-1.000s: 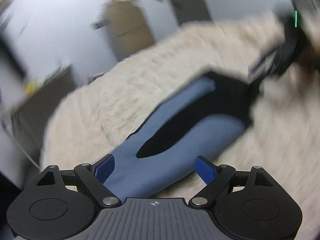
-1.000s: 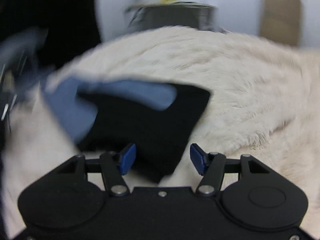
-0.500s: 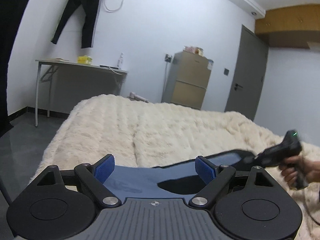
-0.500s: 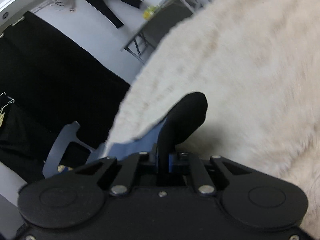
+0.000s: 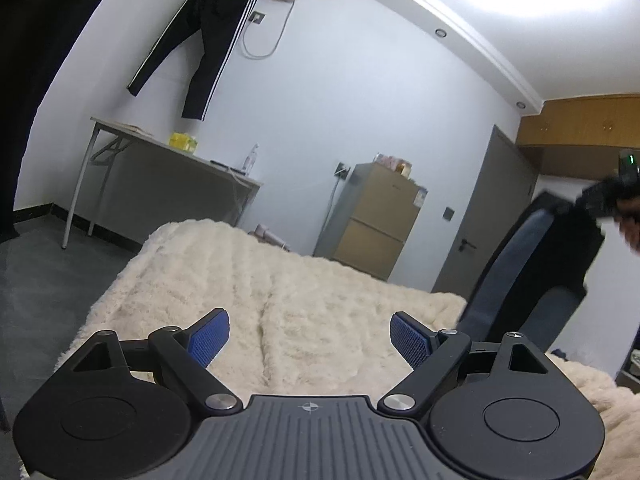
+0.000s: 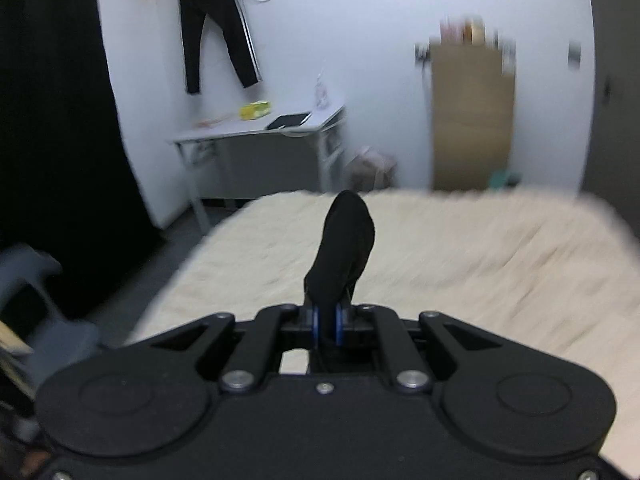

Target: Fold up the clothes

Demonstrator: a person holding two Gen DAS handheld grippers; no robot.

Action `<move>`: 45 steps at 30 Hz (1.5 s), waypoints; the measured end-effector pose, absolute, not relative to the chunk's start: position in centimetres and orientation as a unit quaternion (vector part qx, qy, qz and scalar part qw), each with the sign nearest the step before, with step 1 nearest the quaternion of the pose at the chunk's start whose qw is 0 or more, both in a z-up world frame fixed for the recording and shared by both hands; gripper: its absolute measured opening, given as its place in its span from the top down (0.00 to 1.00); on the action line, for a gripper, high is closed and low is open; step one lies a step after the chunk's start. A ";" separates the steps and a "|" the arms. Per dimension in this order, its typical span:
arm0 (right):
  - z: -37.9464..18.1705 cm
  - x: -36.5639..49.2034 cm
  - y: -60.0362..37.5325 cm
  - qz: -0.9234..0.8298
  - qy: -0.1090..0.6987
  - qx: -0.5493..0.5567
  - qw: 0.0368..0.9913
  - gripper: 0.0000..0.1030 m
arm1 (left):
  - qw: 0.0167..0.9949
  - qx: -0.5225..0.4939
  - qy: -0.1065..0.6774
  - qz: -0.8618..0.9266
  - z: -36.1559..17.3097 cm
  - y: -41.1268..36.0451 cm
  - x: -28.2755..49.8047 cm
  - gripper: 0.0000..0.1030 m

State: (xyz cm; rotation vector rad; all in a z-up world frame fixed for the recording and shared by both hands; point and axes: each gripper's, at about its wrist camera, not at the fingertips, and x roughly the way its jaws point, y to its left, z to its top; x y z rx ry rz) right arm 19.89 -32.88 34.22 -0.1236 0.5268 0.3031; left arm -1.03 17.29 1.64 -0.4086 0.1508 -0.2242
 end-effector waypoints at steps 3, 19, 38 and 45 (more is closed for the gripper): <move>36.0 17.9 -27.9 0.128 0.241 -0.133 0.953 0.94 | 0.969 -0.207 0.066 -0.115 1.8 17.6 -1.6 0.18; 0.0 4.8 -2.6 0.364 0.378 -0.165 0.835 0.67 | 0.959 -0.261 0.059 -0.094 1.8 20.4 -3.8 0.07; -8.2 5.1 -14.4 0.362 0.395 0.035 0.844 0.62 | 0.815 -0.256 0.454 -0.252 -7.2 12.3 12.2 0.39; -8.6 6.6 -17.7 0.340 0.439 0.155 0.817 0.62 | 0.797 -0.303 0.466 -0.235 -10.2 12.7 14.5 0.41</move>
